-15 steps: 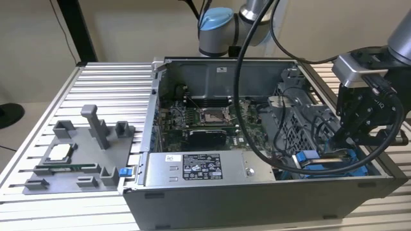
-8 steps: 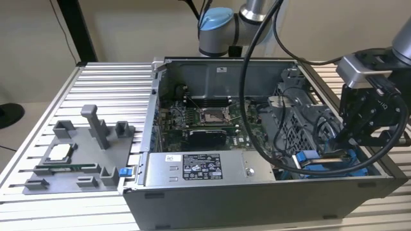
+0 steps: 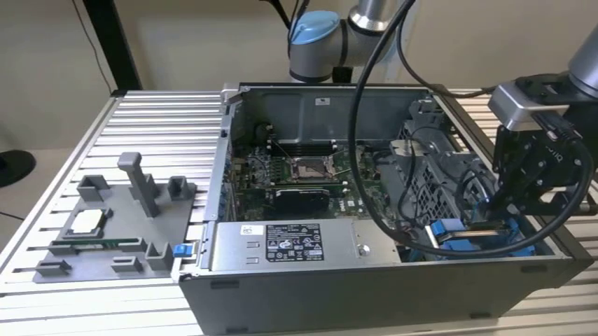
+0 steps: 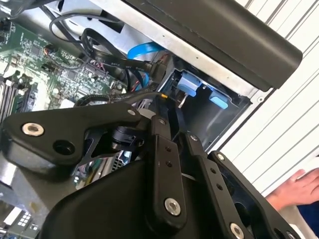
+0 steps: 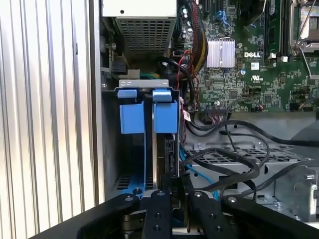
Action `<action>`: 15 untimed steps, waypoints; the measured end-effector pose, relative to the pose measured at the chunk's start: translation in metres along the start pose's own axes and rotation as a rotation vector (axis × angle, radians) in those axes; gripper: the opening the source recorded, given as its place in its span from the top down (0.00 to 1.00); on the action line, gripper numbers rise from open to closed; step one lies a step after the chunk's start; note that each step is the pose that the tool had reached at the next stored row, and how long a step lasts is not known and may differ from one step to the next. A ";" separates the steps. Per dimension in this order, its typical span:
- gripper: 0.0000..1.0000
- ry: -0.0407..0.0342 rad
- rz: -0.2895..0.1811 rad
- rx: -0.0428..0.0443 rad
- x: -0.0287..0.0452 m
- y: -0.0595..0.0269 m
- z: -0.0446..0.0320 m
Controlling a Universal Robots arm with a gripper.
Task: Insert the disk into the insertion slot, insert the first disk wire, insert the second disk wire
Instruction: 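Insert the first disk wire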
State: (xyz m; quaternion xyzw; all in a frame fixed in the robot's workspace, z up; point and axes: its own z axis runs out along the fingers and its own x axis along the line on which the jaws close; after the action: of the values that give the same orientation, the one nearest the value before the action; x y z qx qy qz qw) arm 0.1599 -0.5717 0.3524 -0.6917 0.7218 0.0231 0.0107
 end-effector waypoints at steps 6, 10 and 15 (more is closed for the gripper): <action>1.00 0.0049 0.000 -0.0008 -0.0001 0.0000 0.0011; 1.00 0.0050 0.000 -0.0008 -0.0020 0.0001 0.0026; 1.00 0.0077 0.000 -0.0006 -0.0032 0.0001 0.0049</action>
State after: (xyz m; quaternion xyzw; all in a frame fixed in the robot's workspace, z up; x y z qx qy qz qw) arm 0.1599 -0.5683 0.3477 -0.6916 0.7219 0.0207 0.0077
